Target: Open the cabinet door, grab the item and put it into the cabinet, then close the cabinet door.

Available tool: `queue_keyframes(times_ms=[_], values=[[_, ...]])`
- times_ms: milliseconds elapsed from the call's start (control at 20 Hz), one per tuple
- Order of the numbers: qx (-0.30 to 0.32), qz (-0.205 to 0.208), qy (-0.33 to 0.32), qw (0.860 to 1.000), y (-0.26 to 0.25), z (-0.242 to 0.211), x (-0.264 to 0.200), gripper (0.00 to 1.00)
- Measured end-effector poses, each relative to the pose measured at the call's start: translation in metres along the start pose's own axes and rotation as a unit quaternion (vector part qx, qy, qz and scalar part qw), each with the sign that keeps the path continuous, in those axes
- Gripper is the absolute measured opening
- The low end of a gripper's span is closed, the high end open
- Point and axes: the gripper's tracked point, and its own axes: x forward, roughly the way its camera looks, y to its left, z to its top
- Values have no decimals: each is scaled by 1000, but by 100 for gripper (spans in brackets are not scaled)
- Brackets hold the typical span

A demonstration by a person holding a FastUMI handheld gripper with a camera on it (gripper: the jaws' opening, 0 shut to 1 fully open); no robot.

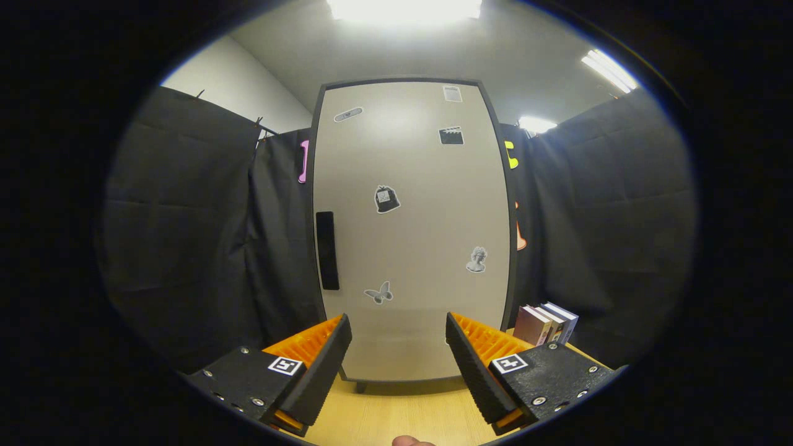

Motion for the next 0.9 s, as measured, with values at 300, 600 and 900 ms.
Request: queue_keyframes(times_ms=[300,600,900], values=[[2,15,16,1000,18,-1,25,95],[-7,20,0,1000,42,16,51,95],[-4,19,-7,1000,71,28,94,95]])
